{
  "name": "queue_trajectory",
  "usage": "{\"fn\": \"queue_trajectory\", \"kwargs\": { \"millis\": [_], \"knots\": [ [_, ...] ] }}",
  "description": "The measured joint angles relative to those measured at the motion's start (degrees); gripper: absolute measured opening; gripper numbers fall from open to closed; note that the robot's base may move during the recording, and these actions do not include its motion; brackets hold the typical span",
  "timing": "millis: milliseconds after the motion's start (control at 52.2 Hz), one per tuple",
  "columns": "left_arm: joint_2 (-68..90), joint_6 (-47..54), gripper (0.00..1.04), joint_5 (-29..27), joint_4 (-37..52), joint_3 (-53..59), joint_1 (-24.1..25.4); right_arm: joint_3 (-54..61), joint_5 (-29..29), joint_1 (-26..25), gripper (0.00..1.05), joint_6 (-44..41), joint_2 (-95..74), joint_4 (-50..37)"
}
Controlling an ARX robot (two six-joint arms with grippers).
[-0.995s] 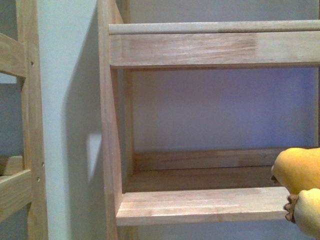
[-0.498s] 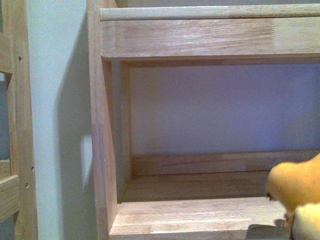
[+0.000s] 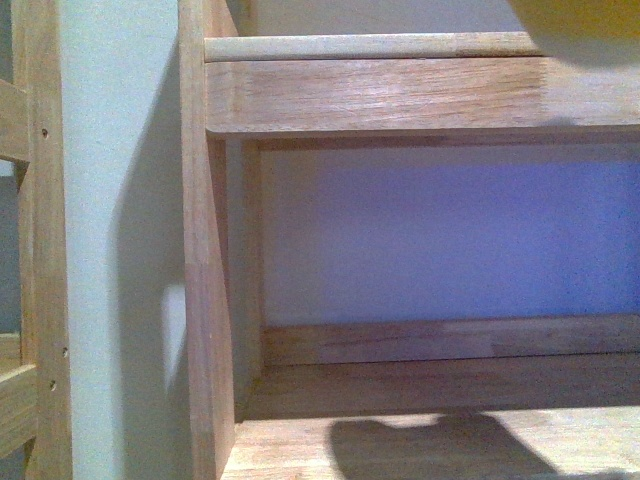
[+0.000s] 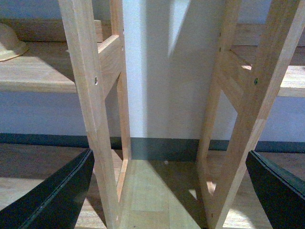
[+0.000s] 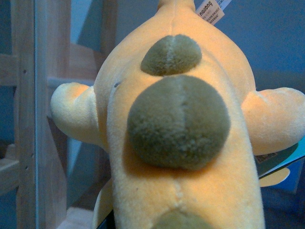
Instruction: Put away toys
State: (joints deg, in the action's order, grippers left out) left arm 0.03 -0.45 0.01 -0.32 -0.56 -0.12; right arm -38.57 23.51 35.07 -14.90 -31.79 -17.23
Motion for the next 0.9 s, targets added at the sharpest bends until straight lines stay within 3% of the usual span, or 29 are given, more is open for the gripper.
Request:
{"fn": "queue_trajectory", "kwargs": {
  "millis": [96,211,498,670,900],
  "knots": [
    [0.0,0.0,0.99,0.0,0.0,0.0,0.0,-8.0,-3.5,-1.8,0.19,-1.3,-4.5,1.6],
    [0.0,0.0,0.99,0.0,0.0,0.0,0.0,-21.1,-10.3,-8.5,0.19,-1.1,-13.2,3.8],
    [0.0,0.0,0.99,0.0,0.0,0.0,0.0,-44.2,-17.6,-18.4,0.19,4.6,-33.2,12.7],
    [0.0,0.0,0.99,0.0,0.0,0.0,0.0,-59.2,-20.3,-20.5,0.19,12.9,-46.2,19.5],
    [0.0,0.0,0.99,0.0,0.0,0.0,0.0,-76.7,-25.6,-19.8,0.19,24.1,-59.2,27.5]
  ]
}}
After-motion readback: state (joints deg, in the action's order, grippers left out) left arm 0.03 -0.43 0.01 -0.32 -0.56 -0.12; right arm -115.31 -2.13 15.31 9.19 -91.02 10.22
